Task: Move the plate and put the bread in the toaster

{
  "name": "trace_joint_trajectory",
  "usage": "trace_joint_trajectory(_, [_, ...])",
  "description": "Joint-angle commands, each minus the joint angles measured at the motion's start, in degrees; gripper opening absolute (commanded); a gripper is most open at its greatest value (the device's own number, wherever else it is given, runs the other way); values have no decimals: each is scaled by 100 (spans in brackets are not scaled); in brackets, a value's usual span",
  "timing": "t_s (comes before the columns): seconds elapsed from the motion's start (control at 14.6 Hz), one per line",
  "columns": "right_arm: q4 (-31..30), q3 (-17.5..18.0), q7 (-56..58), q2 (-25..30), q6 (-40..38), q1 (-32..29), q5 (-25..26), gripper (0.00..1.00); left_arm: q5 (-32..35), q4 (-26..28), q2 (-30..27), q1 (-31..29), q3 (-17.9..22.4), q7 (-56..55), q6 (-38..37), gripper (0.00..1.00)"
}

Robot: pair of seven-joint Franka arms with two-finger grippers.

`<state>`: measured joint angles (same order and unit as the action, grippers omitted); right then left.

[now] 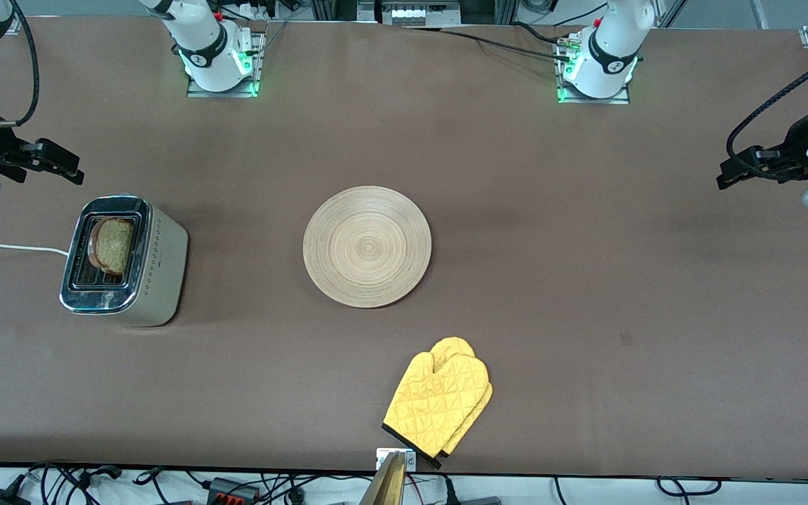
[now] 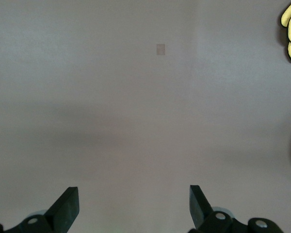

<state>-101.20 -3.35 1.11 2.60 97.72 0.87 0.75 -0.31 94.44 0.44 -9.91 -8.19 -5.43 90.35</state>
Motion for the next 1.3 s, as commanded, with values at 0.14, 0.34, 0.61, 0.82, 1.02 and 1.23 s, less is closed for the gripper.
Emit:
trace_joint_trajectory(0.14, [-145,63,118,118,177,-43,66,100,-40,-110,9,-11,10,33,-97,100])
trace_joint_trajectory(0.34, [-128,71,92,118,160,-26,101,100,-48,-110,9,-2,10,33,-88,100])
trace_joint_trajectory(0.61, [-101,62,83,144,37,-35,92,100,-48,-110,0,-11,10,33,-88,100])
trace_joint_trajectory(0.82, [-92,63,74,153,-33,-35,66,100,-48,-110,9,-2,10,33,-88,100])
trace_joint_trajectory(1.02, [-92,63,83,144,-68,-35,74,100,-40,-110,9,-2,10,33,-88,100])
trace_joint_trajectory(1.23, [-92,63,65,144,-77,-35,48,100,-40,-110,9,-11,10,33,-88,100])
